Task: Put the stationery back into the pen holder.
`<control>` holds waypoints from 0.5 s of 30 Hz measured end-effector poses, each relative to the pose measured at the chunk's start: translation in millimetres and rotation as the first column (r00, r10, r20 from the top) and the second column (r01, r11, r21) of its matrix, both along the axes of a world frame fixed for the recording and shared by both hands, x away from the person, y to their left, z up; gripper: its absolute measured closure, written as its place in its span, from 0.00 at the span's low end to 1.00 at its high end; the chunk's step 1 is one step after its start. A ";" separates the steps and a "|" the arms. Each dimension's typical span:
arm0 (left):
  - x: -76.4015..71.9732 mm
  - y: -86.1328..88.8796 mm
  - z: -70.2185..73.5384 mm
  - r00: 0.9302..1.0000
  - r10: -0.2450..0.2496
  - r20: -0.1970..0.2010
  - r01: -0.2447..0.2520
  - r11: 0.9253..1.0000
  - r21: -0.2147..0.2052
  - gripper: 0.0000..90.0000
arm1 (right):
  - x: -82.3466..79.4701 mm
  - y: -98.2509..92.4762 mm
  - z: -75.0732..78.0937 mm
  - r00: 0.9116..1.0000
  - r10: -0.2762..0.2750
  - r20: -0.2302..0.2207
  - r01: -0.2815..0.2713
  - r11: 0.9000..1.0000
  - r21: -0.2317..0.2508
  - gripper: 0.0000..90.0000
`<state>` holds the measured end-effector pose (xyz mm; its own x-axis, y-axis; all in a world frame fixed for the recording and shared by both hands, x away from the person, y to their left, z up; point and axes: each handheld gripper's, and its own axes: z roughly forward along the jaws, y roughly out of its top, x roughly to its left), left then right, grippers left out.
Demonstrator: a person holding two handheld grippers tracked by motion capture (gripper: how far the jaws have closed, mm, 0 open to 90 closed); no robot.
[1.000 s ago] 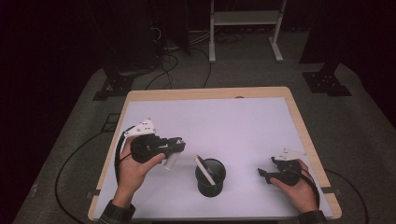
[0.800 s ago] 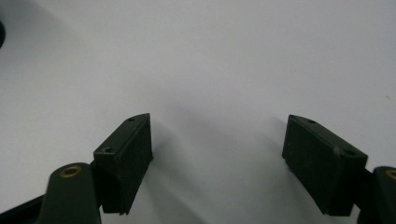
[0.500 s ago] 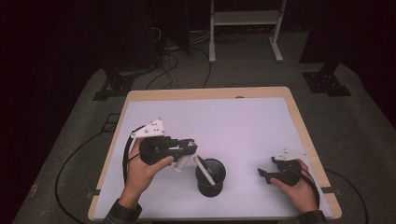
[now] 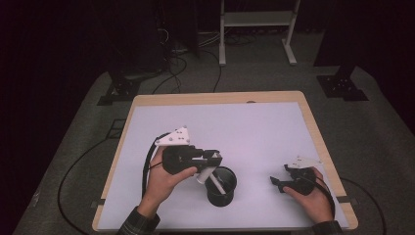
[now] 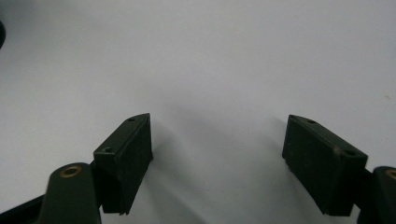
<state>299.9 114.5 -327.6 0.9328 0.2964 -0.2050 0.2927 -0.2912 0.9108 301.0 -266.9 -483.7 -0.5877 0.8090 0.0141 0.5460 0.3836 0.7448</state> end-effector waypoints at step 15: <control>6.6 -17.3 -17.4 0.999 -0.022 -0.027 0.024 0.998 0.050 0.79 | 0.0 0.0 0.0 1.000 0.000 0.000 0.000 1.000 0.000 0.26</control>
<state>306.5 97.2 -345.0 0.9338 0.2855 -0.2154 0.3095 -0.3433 0.8868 300.9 -266.9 -483.6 -0.5875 0.8091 0.0147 0.5464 0.3832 0.7447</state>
